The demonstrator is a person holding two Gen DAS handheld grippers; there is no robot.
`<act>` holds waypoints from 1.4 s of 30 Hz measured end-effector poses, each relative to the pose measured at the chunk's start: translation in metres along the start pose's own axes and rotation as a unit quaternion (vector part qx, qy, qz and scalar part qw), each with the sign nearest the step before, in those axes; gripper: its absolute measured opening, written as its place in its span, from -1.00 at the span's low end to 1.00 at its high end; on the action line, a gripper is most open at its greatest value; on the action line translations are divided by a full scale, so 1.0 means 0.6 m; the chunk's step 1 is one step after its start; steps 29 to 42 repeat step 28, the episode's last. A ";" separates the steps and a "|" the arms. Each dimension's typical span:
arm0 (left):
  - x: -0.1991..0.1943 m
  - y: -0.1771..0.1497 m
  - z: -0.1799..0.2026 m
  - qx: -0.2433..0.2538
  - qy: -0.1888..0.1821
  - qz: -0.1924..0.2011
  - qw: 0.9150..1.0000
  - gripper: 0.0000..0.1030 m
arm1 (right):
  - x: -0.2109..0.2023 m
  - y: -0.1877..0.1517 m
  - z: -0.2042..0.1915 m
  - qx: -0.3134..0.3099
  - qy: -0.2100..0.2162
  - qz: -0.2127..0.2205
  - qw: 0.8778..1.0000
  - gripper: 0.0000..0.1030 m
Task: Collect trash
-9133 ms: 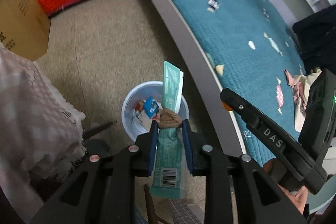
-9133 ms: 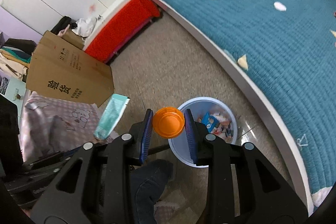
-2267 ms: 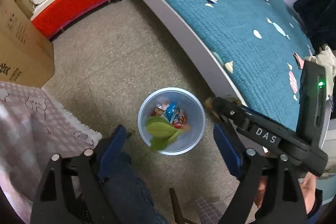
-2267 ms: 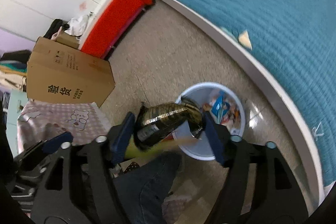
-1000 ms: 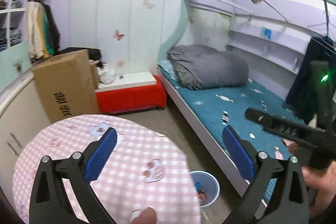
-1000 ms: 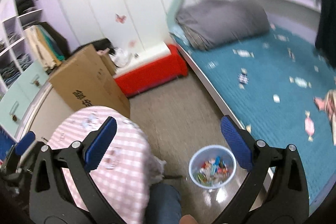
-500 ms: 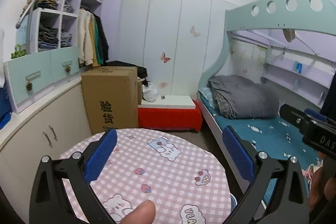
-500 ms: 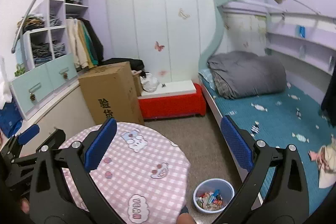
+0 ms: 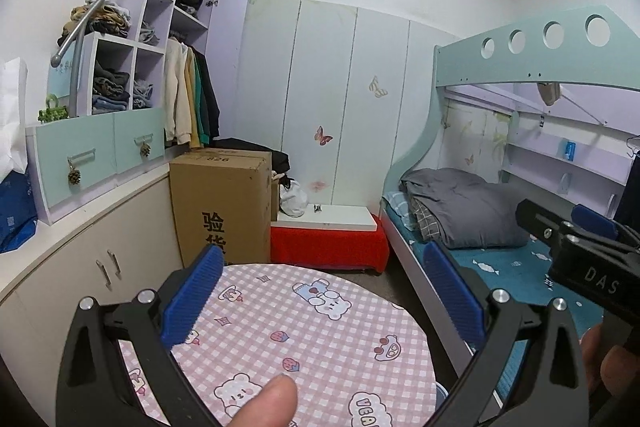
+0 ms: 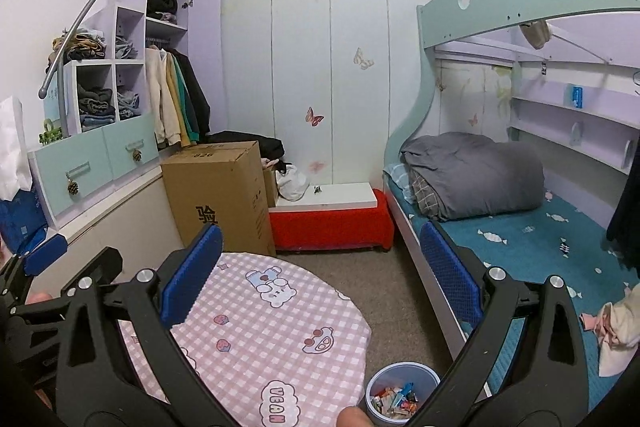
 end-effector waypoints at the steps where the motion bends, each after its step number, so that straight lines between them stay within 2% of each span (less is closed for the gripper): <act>1: -0.002 0.001 -0.002 -0.001 0.001 0.001 1.000 0.91 | -0.001 0.000 0.000 0.000 -0.001 0.000 1.000 0.88; 16: 0.001 -0.005 0.011 0.008 -0.007 0.006 1.000 0.91 | -0.002 -0.002 0.007 0.003 -0.005 -0.004 1.000 0.88; 28: 0.011 -0.007 0.012 0.013 0.007 0.002 1.000 0.91 | 0.012 -0.006 0.011 0.006 -0.004 -0.011 1.000 0.88; 42: 0.011 -0.007 0.012 0.013 0.007 0.002 1.000 0.91 | 0.012 -0.006 0.011 0.006 -0.004 -0.011 1.000 0.88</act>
Point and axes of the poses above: each gripper's, at about its wrist camera, not at the fingertips, and x roughly the way its jaws point, z to its right, y to its top, the point moved 1 cm from there along x, roughly the way its jaws point, and after that the axes turned 6 degrees about y, right-handed, at the moved point
